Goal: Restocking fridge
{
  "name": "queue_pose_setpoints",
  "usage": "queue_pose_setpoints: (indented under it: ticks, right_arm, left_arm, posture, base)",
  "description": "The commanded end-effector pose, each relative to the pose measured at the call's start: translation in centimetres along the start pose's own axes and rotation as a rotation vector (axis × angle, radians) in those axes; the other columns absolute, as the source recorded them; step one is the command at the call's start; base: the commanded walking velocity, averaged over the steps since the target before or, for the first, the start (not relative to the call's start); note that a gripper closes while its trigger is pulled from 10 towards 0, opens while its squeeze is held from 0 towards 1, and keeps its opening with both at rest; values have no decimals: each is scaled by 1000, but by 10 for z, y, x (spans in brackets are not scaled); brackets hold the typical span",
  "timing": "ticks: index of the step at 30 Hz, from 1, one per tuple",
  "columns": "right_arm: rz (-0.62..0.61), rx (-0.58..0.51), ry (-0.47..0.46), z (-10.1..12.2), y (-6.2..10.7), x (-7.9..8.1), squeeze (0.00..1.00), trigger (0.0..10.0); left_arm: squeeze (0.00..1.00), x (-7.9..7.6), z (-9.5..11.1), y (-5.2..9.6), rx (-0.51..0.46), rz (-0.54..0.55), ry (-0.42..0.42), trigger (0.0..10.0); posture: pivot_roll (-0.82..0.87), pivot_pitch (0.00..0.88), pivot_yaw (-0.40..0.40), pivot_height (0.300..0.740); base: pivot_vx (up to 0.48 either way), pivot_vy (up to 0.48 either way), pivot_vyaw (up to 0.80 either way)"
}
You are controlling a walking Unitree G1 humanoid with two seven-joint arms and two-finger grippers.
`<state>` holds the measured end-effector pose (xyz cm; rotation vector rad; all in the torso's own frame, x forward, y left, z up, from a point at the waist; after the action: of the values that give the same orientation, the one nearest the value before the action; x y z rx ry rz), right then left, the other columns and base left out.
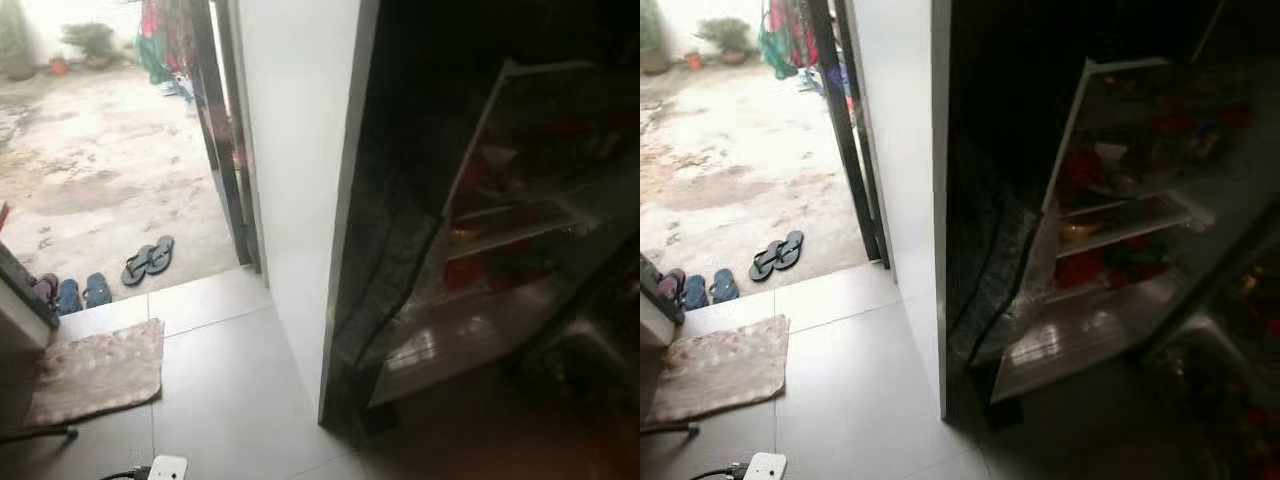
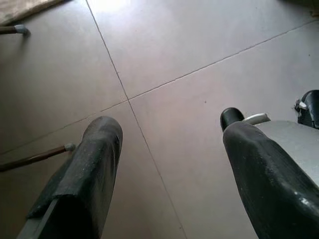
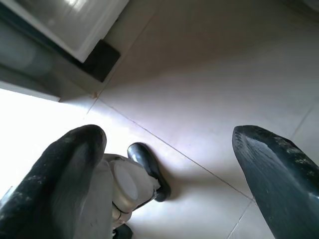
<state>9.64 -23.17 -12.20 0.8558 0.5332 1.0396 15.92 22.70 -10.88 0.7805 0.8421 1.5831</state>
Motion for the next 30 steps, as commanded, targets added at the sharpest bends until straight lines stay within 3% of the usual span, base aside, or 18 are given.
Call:
queue_pose_setpoints:
  ticks: [1,23,30]
  right_arm:
    - [-8,15,39,-3,1,-3,0,10000]
    - [18,15,56,-2,0,2,0,10000]
    - [5,8,43,-2,0,2,0,10000]
  left_arm:
    - [0,-3,1,0,-4,-5,0,10000]
    - [0,-2,6,-1,3,-9,-29,10000]
    - [0,-1,7,-2,1,-8,-33,10000]
  posture:
    - [-76,18,16,740]
    - [-74,9,25,740]
    - [-82,17,34,740]
  base:
    - [0,0,-788]
    - [0,77,-778]
    - [0,0,-141]
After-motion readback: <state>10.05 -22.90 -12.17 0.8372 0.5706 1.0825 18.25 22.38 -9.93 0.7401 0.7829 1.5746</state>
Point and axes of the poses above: a point about 5 cm out from each wrist's last joint towards the gripper, its own y axis pointing back from the gripper into the wrist, its own z axis along the axis of the wrist's last joint, x = y × z, the point moved 2 cm from there along -y, pointing out of the wrist towards the gripper, and after that the axes turned 14 degrees about y, right-handed, at the moved point
